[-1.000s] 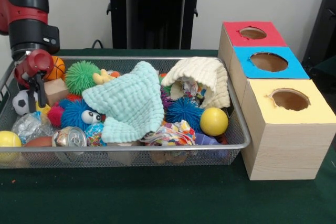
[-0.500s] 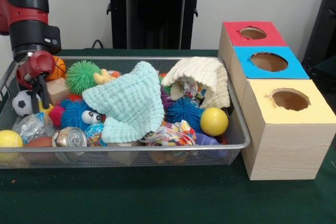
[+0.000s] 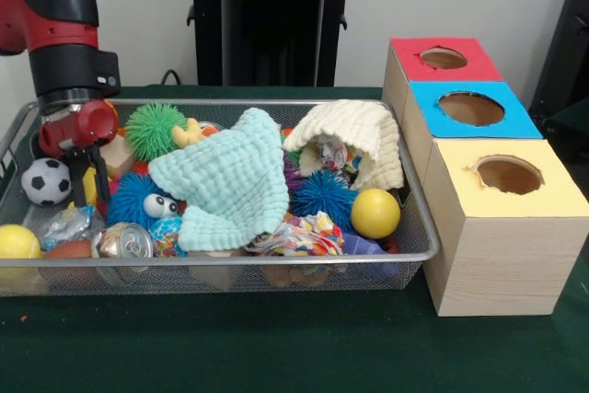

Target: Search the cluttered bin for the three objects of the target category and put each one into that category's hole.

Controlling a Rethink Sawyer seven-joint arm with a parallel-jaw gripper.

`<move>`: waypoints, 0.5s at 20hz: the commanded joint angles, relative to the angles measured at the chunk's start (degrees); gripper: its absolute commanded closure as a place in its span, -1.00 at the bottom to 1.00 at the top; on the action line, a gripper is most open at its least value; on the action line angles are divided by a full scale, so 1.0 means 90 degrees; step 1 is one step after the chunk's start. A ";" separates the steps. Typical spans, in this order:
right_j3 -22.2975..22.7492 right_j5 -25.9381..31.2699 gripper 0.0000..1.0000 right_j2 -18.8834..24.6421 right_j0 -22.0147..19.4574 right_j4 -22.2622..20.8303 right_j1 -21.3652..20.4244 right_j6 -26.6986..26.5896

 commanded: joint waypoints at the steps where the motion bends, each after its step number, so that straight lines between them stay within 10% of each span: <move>1: -0.1621 0.0468 -1.00 -0.0755 0.0568 0.0349 0.0501 0.0564; 7: -0.1616 0.0500 -1.00 -0.0824 0.0589 0.0482 0.0529 0.0557; 10: -0.1641 0.0430 -1.00 -0.0074 0.0025 0.0058 0.0988 0.0153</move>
